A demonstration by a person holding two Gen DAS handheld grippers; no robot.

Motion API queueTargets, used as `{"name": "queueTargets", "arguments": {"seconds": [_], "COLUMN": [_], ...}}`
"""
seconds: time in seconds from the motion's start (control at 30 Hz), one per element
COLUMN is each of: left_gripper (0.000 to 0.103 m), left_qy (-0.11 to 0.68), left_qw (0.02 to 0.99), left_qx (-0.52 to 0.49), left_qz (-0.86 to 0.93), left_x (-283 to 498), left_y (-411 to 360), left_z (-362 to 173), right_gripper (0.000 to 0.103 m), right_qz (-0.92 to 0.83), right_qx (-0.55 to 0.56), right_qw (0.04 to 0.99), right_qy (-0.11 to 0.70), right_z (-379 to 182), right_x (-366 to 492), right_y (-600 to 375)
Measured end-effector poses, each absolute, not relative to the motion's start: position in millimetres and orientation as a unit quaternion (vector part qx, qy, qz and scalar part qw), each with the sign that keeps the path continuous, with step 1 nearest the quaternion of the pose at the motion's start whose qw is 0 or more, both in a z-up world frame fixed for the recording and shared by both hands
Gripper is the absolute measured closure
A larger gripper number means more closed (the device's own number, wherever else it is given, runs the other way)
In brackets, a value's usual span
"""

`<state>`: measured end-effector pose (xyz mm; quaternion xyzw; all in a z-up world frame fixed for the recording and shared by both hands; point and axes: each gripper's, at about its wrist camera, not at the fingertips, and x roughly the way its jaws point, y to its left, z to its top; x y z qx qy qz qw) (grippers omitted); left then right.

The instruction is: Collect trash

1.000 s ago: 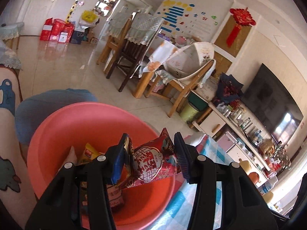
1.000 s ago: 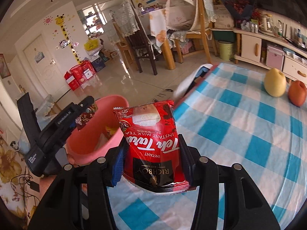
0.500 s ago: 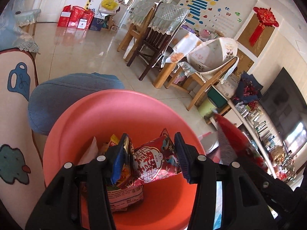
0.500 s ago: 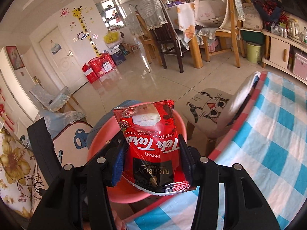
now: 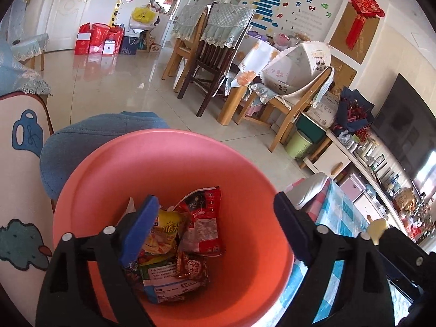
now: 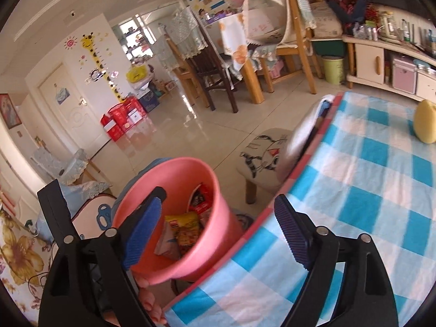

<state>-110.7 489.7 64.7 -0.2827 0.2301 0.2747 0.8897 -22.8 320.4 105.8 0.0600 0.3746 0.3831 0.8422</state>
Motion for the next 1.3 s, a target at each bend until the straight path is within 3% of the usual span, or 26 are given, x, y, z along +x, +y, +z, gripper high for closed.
{"name": "queueTargets", "arguments": {"seconds": [0.33,1.3], "left_gripper": [0.004,0.004], "left_qy": [0.215,0.270], "left_qw": [0.917,0.955], "left_qx": [-0.239,-0.117], "left_qz": [0.235,0.046], "left_x": [-105,-103], "left_y": [450,279], "left_z": [80,90], "right_gripper": [0.013,0.013], "right_qz": [0.310,0.166], "right_qx": [0.036,0.026], "right_qw": [0.884,0.939], "right_qy": [0.347,0.299], "right_z": [112,110], "right_x": [-49,-112], "right_y": [247,68]}}
